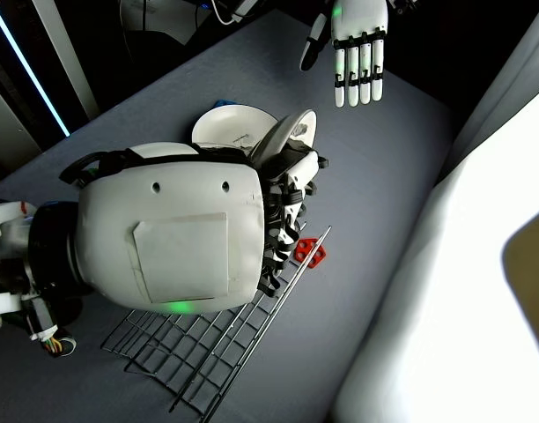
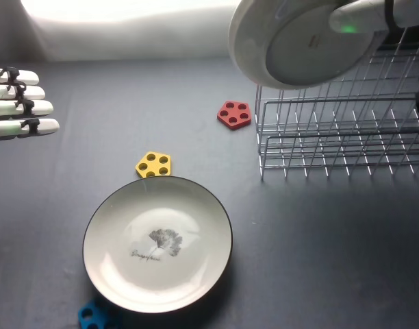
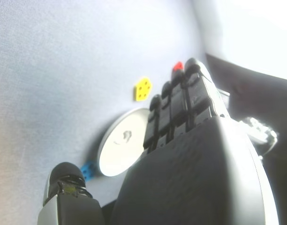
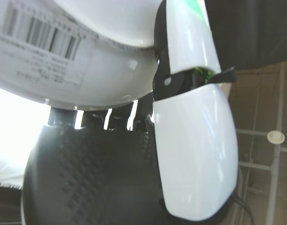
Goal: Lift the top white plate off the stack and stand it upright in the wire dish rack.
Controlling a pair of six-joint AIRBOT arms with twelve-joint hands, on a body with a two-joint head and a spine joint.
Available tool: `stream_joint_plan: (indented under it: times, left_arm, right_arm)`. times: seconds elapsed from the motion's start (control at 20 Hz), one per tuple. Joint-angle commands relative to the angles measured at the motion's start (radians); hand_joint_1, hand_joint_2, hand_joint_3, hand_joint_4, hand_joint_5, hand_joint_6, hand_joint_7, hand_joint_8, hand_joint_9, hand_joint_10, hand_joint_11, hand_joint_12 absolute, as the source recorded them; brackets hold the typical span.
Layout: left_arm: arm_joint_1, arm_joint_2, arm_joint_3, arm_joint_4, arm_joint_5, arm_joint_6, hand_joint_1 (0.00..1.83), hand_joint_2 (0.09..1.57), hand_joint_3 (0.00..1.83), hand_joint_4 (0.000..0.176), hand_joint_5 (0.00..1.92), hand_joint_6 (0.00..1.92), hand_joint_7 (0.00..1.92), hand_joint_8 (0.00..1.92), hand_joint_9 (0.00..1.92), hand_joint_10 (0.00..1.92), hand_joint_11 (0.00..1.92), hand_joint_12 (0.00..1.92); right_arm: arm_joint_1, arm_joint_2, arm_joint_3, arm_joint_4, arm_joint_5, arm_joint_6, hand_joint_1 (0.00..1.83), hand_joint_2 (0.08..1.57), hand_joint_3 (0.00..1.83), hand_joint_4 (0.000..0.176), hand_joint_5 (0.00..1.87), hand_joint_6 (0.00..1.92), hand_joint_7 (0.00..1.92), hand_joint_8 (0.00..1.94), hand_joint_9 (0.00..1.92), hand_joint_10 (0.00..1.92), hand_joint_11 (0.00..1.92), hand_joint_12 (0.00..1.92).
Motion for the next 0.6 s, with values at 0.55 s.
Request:
stream_joint_plan:
  times: [0.55]
  left_arm:
    - [-0.017, 0.015, -0.006, -0.070, -0.066, 0.000, 0.16, 0.92, 0.00, 0.000, 0.06, 0.00, 0.10, 0.00, 0.11, 0.00, 0.12, 0.01]
  right_arm:
    - [-0.034, 0.050, 0.003, 0.061, 0.110, 0.078, 1.50, 1.06, 0.00, 0.000, 0.91, 1.04, 1.05, 0.63, 1.11, 0.73, 0.97, 1.38]
